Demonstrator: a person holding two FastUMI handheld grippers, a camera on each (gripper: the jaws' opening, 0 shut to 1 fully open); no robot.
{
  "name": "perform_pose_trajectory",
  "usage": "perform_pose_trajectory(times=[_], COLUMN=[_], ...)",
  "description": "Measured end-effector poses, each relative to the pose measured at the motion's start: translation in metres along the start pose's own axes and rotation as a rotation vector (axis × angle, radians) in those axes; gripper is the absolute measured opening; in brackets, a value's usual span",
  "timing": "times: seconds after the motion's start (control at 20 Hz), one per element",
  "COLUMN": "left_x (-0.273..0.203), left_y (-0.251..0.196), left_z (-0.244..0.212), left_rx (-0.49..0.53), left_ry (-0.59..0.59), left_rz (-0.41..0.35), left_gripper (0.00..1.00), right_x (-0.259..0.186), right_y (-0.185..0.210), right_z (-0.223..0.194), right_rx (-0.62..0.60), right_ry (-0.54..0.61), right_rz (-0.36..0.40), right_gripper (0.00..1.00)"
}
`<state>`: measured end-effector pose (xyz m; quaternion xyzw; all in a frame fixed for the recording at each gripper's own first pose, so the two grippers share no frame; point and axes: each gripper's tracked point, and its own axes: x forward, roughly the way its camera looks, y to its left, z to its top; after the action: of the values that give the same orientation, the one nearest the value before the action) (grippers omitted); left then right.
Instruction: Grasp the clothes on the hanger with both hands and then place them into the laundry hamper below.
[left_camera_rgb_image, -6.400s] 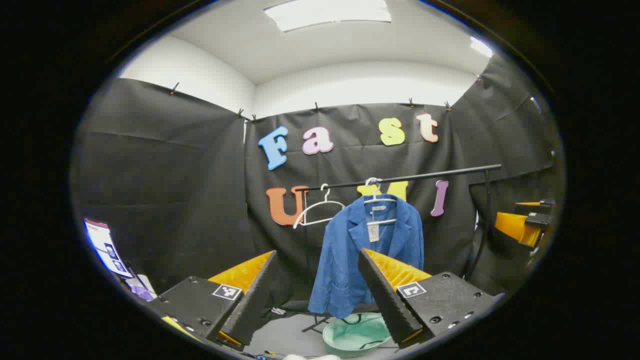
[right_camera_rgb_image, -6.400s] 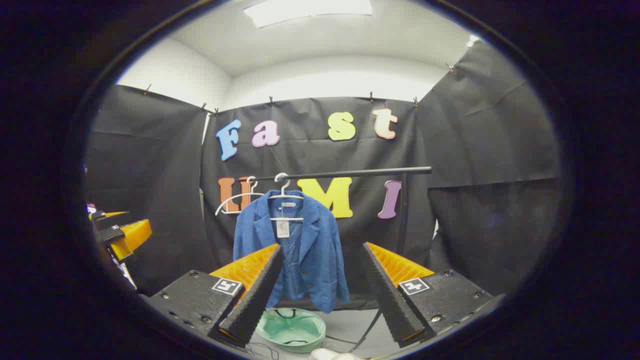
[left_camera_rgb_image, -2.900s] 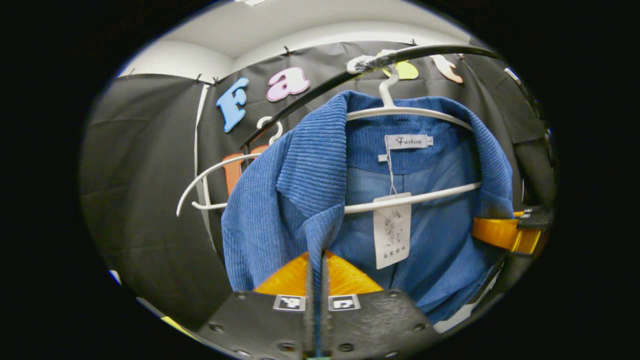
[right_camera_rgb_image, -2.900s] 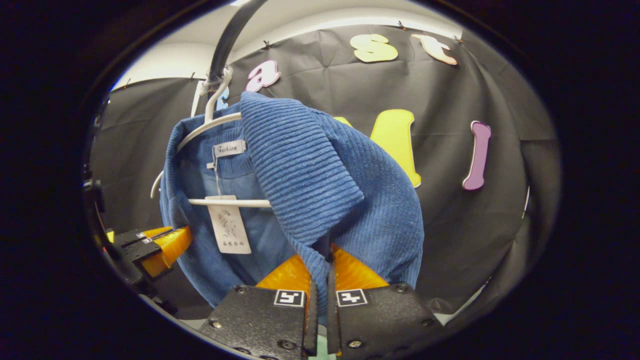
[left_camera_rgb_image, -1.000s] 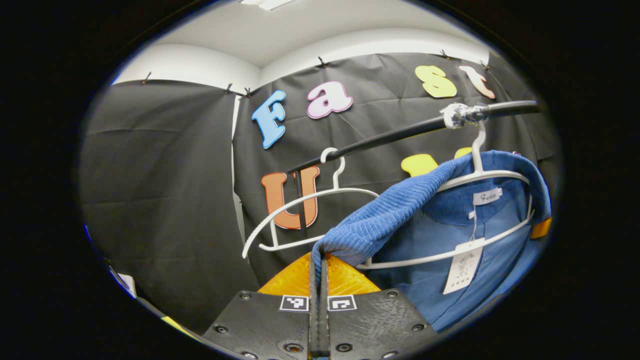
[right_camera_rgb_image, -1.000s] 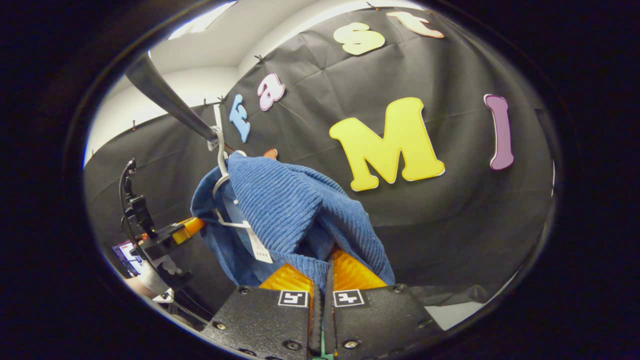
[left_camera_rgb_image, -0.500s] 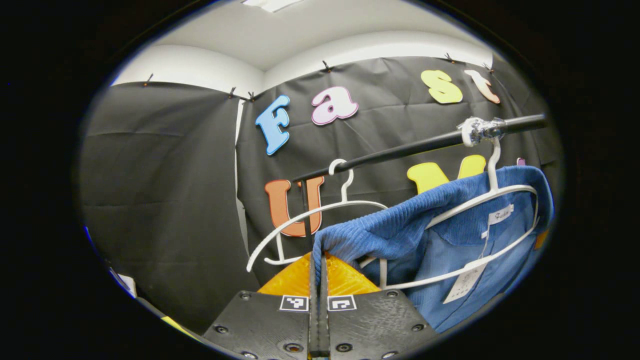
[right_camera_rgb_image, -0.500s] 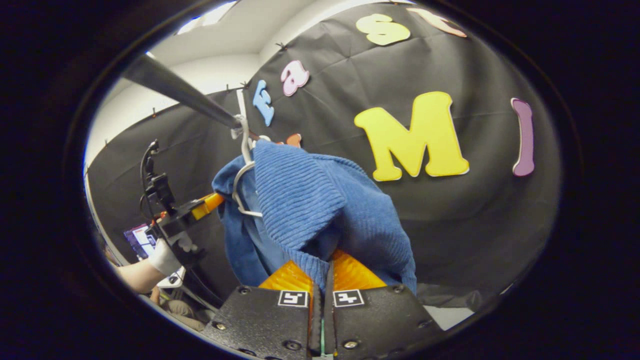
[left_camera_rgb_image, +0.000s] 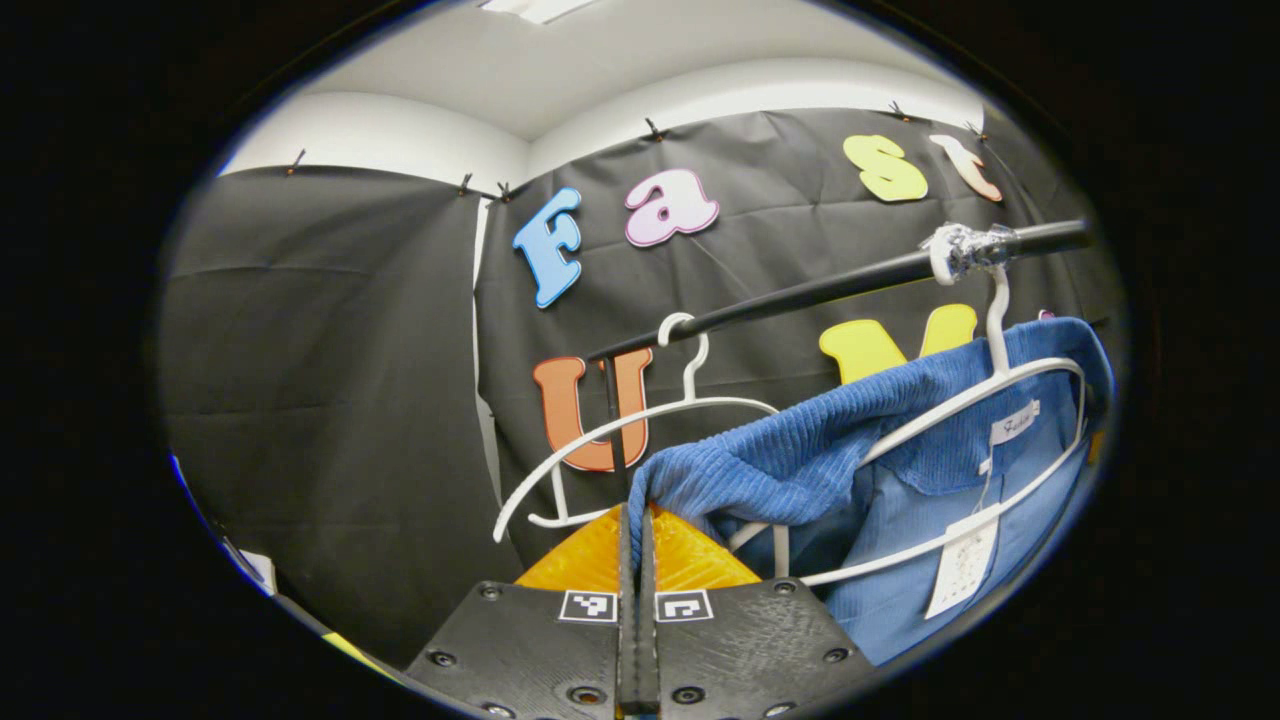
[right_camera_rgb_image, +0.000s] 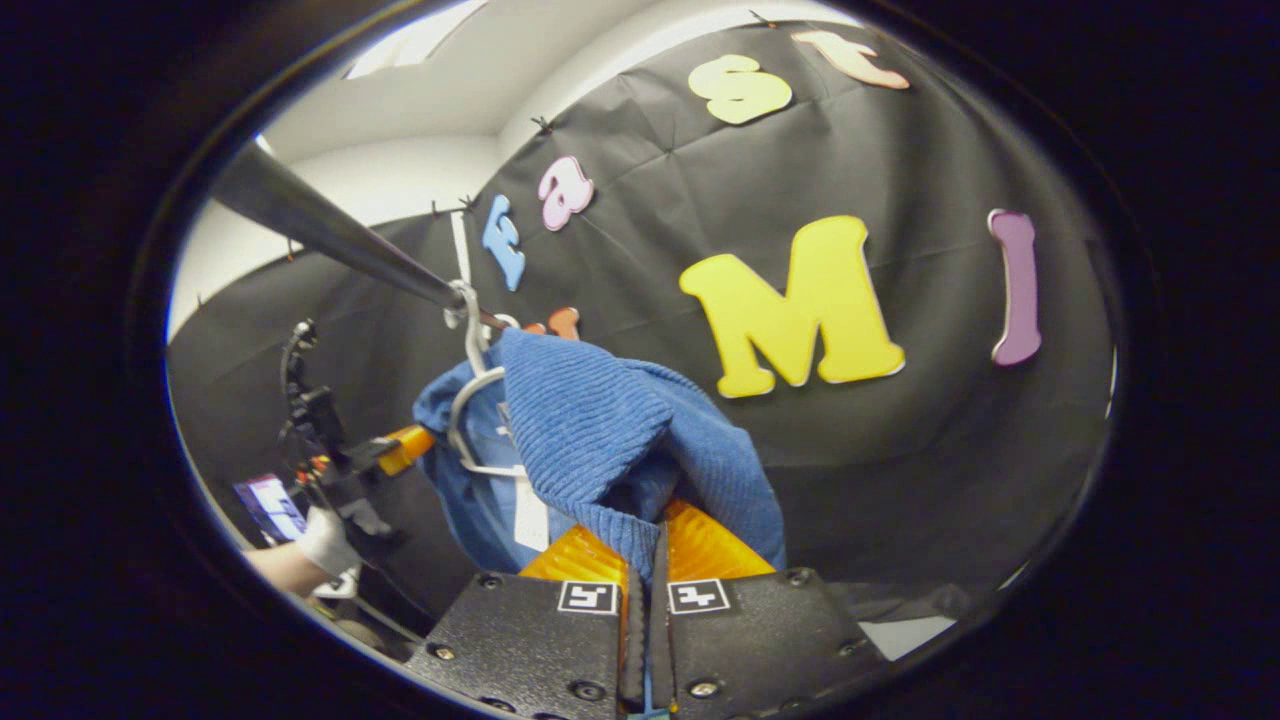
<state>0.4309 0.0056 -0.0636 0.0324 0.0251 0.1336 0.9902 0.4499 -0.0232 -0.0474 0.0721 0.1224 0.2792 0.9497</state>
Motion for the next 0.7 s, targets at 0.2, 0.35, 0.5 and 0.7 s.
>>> perform_pose_trajectory(times=[0.2, 0.35, 0.5, 0.7], left_x=[0.005, 0.006, 0.006, 0.006], left_y=[0.005, 0.002, -0.004, 0.002], left_z=[0.004, 0.001, 0.002, 0.011], left_rx=[-0.012, -0.027, -0.028, -0.039], left_ry=[-0.003, 0.003, 0.000, -0.020], left_rz=[0.004, -0.009, -0.020, -0.017], left_gripper=[0.00, 0.00, 0.00, 0.00], right_x=[-0.005, -0.013, -0.007, -0.006], right_y=[0.004, -0.003, -0.022, -0.005], right_z=[0.010, 0.028, 0.026, 0.009], right_rx=[-0.061, 0.016, 0.085, -0.006], right_ry=[-0.046, -0.118, -0.106, -0.048], right_rz=[-0.050, -0.048, -0.085, -0.073], right_gripper=[0.06, 0.05, 0.06, 0.06])
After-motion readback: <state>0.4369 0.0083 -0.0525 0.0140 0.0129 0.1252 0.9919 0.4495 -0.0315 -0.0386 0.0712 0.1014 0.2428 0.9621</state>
